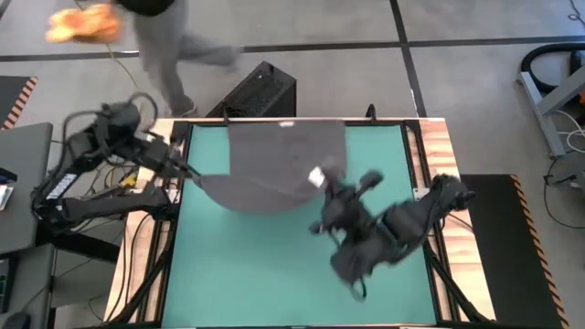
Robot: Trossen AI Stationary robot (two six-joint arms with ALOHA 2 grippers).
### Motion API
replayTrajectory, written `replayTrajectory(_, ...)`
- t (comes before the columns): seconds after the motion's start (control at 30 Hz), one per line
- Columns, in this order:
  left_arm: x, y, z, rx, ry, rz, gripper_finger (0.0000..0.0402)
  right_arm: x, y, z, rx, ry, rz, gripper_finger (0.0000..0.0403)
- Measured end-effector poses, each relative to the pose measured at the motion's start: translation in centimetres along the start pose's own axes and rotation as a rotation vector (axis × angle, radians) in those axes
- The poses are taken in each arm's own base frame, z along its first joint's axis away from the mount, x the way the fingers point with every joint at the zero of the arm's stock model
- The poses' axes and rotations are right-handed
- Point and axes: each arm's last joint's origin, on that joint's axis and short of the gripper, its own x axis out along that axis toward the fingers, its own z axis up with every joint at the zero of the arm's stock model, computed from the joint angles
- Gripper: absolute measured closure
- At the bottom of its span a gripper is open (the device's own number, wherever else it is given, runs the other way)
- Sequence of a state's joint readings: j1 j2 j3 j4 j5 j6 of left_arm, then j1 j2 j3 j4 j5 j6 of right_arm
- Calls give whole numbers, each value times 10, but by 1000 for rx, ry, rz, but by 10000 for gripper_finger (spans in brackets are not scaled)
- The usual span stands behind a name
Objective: Roll towel
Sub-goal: Prepare the gray towel for folding
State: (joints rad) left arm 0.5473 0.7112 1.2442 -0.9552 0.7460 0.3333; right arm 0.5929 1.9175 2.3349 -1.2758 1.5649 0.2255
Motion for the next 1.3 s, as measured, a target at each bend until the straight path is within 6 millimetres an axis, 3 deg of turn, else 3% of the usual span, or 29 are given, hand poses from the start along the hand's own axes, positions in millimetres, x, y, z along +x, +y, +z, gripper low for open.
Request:
replayTrajectory(0.13,7,-11,-38,-145,-18,-25,401,-13,40,-12,-1,1,79,394)
replayTrajectory(0.27,1,-25,-61,-212,-101,13,401,-16,77,-29,-13,48,141,394)
replayTrajectory(0.4,-15,-39,-74,-271,-210,90,401,-6,97,-48,52,206,230,394)
replayTrajectory(0.5,-28,-50,-81,-266,-289,143,401,-1,100,-54,53,251,240,394)
replayTrajectory(0.63,-28,-52,-95,-311,-309,193,401,13,81,-59,153,332,238,394)
replayTrajectory(0.77,-9,-41,-111,-360,-267,202,401,24,68,-72,198,390,209,394)
replayTrajectory(0.87,7,-27,-111,-310,-306,246,401,34,69,-93,186,456,180,394)
replayTrajectory(0.97,16,-16,-108,-259,-317,348,401,48,58,-116,192,555,145,394)
replayTrajectory(1.13,37,3,-107,-260,-214,390,401,65,51,-161,159,655,41,394)
replayTrajectory(1.3,66,30,-108,-212,-97,502,401,70,37,-186,171,729,-7,394)
